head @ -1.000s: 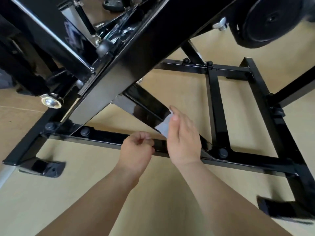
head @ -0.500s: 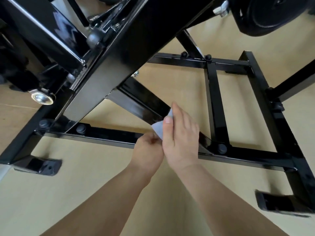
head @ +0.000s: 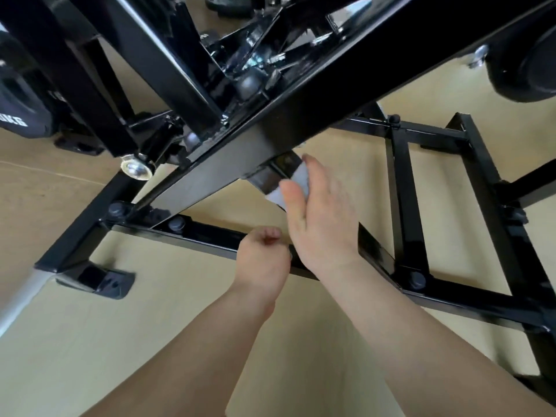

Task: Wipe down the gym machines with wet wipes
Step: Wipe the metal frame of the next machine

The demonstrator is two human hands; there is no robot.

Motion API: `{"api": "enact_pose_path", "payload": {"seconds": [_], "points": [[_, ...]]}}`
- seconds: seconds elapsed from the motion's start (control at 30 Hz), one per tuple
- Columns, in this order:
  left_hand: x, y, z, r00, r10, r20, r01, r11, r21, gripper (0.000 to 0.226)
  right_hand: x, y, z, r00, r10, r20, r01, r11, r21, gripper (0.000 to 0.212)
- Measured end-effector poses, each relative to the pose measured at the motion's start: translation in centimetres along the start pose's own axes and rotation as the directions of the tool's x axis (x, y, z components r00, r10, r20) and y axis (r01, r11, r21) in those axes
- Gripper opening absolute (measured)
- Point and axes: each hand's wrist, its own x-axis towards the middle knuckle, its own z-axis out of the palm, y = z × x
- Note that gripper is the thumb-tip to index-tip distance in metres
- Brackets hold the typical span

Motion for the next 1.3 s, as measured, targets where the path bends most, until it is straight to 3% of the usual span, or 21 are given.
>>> {"api": "enact_pose_path", "payload": {"seconds": [0.17, 0.33, 0.47, 0.6, 0.8, 1.0, 1.13, 1.23, 1.3], "points": [[0.3, -0.3, -0.7, 0.999, -0.012, -0.046, 0.009, 0.998, -0.055, 0.026, 0.9, -0.4, -0.3, 0.990, -0.137, 0.031, 0.139, 0.989, -0.059, 0.084], [-0.4, -0.3, 0.1, 0.999, 0.001, -0.050, -0.004, 0.998, -0.057, 0.022, -2.9, 6.2, -1.6, 0.982, 0.076, 0.171, -0.068, 0.996, -0.056, 0.093], [-1.2, -0.5, 0.6, 1.000, 0.023, -0.019, -0.023, 1.000, -0.008, 0.018, -5.9, 11.6, -2.3, 0.961, 0.166, 0.220, -0.137, 0.981, -0.140, 0.087], [-2.2, -0.7, 1.1, 0.998, 0.046, 0.032, -0.048, 0.996, 0.077, 0.019, -6.2, 10.3, -2.1, 0.965, 0.194, 0.174, -0.181, 0.979, -0.088, 0.090], [-2.1, -0.5, 1.6, 0.998, 0.040, 0.056, -0.041, 0.999, 0.013, 0.009, -2.6, 2.4, -0.3, 1.000, -0.029, -0.002, 0.029, 1.000, -0.004, 0.072], [-1.3, -1.3, 2.2, 1.000, -0.007, 0.000, 0.007, 0.997, 0.074, 0.020, -5.2, 10.7, -1.7, 0.982, 0.035, 0.184, -0.017, 0.995, -0.102, 0.071], [-1.3, -1.9, 2.6, 0.999, -0.002, 0.032, -0.002, 0.994, 0.111, 0.020, -8.8, 15.8, -1.9, 0.962, 0.190, 0.196, -0.139, 0.959, -0.247, 0.078], [-1.6, -2.1, 3.3, 0.997, 0.005, 0.083, -0.018, 0.988, 0.156, 0.024, -9.7, 16.0, -1.4, 0.951, 0.259, 0.167, -0.240, 0.962, -0.127, 0.080], [-1.7, -2.1, 3.8, 0.995, 0.002, 0.100, -0.018, 0.987, 0.161, 0.026, -9.5, 14.5, -0.6, 0.981, 0.164, 0.100, -0.158, 0.985, -0.068, 0.075]]}}
